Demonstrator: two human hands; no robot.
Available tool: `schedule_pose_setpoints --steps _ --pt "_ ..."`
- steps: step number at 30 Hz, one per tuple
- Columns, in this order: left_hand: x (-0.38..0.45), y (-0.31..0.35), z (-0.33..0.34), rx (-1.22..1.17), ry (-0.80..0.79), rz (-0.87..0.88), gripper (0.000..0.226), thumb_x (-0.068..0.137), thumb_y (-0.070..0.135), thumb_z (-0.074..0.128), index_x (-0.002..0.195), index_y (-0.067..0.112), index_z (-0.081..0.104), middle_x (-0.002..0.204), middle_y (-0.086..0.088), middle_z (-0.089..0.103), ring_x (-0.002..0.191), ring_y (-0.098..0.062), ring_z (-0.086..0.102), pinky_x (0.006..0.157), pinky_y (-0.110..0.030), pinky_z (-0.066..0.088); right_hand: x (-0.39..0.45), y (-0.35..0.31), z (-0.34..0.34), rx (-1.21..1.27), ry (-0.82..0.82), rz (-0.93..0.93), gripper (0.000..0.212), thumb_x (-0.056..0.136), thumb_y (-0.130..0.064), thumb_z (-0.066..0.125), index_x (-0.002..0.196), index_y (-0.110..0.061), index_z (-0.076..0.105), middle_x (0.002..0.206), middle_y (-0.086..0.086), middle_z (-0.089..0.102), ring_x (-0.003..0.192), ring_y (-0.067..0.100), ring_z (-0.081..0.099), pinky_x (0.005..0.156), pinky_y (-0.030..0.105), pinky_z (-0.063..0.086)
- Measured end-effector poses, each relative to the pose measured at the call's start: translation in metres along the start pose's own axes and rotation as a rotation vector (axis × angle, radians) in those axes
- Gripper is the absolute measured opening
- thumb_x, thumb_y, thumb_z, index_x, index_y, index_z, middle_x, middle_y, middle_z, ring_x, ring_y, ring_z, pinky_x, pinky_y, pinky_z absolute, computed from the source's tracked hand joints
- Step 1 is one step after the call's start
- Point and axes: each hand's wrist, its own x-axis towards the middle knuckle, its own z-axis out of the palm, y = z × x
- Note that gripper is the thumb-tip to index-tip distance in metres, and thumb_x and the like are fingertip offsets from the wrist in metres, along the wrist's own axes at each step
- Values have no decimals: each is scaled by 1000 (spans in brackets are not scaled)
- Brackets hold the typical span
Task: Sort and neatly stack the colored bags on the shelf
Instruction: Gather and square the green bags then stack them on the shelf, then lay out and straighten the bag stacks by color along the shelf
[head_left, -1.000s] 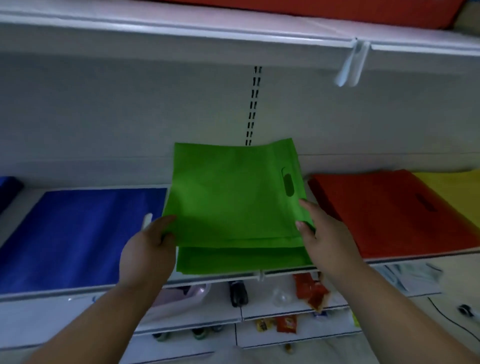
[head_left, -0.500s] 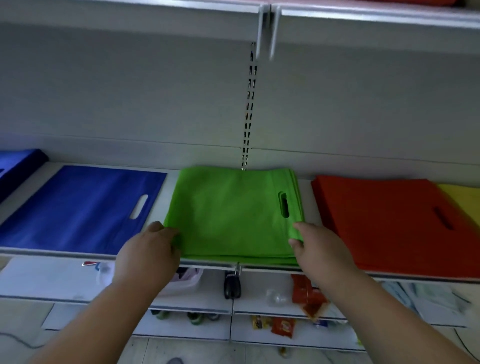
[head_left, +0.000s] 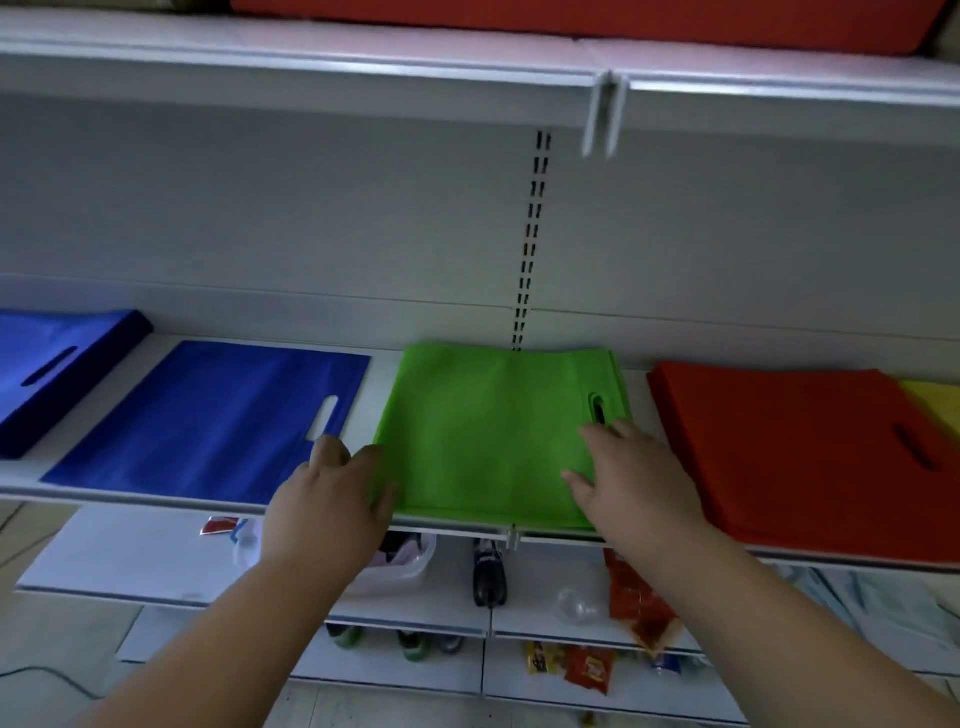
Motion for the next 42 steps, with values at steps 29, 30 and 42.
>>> schedule_pose_setpoints --steps 29,30,42 --pt "-69 -526 -81 -44 131 -416 36 87 39 64 121 25 65 105 5 61 79 -17 61 58 -26 42 108 -569 56 204 113 -485 56 96 -48 49 143 -20 40 133 1 47 114 20 50 89 34 46" --pt "-61 -534 -83 -24 131 -419 36 86 39 66 120 25 66 104 4 61 78 -17 61 57 -26 40 117 -574 59 205 111 -477 55 96 -48 50 142 -20 41 131 1 49 112 20 51 88 34 46" --pt "27 -631 -90 -46 13 -398 43 93 47 51 134 35 51 134 5 45 75 -10 54 57 -24 42 162 -611 103 92 47 -204 47 95 -49 47 132 -20 47 114 2 57 98 22 55 76 33 46"
